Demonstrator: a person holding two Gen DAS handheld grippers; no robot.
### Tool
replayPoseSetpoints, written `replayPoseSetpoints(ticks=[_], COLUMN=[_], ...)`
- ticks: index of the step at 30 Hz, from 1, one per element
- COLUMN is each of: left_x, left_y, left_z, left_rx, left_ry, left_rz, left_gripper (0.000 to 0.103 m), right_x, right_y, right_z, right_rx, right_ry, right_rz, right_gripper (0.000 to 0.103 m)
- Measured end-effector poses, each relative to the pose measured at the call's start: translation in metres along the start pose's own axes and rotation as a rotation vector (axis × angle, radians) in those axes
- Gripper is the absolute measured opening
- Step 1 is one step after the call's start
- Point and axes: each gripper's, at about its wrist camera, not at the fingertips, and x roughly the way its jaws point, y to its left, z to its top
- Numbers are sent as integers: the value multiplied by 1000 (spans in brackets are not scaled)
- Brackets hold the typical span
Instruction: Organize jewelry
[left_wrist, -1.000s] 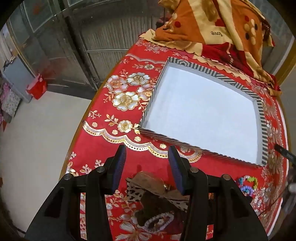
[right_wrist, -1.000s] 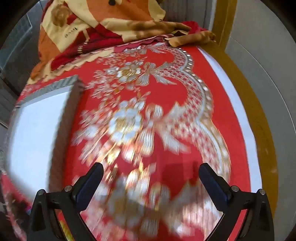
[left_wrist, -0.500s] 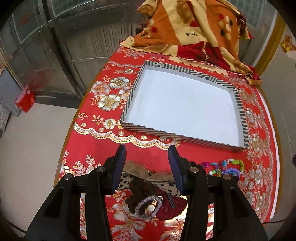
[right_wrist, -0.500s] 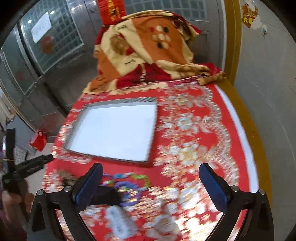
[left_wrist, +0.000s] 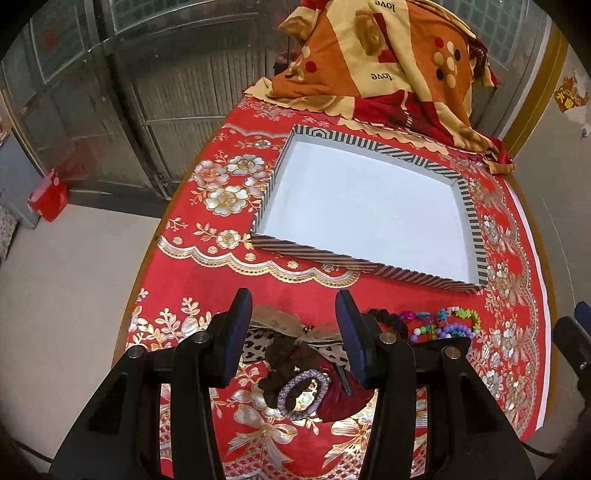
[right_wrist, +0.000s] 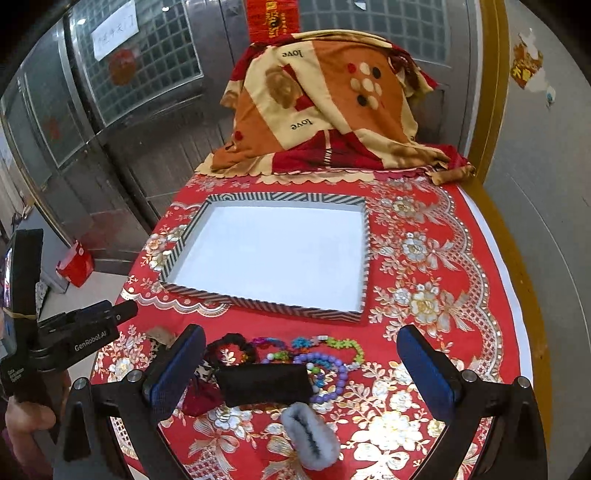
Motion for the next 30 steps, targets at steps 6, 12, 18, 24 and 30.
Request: replayPoseSetpoints(ticks=[6, 12, 18, 24, 30], left_x=[-5, -6, -7, -5, -4], left_y=[5, 7, 5, 2, 1], left_z=[2, 4, 5, 4, 4], left_rx=[-5, -7, 7, 14, 15], left_ry=[-8, -9, -20, -11, -7], left_rz=[13, 12, 10, 10, 6], left_gripper=[46, 46, 46, 46, 46], right_x=[5, 9, 12, 17, 19], right_y=[14, 21, 23, 19, 19], right_z=[1, 2, 1, 2, 2], right_rx=[-19, -27, -28, -4, 2], right_ry=[3, 9, 16, 37, 44], right_rz=[-23, -30, -34, -31, -32], right_gripper=[103, 103, 103, 103, 103])
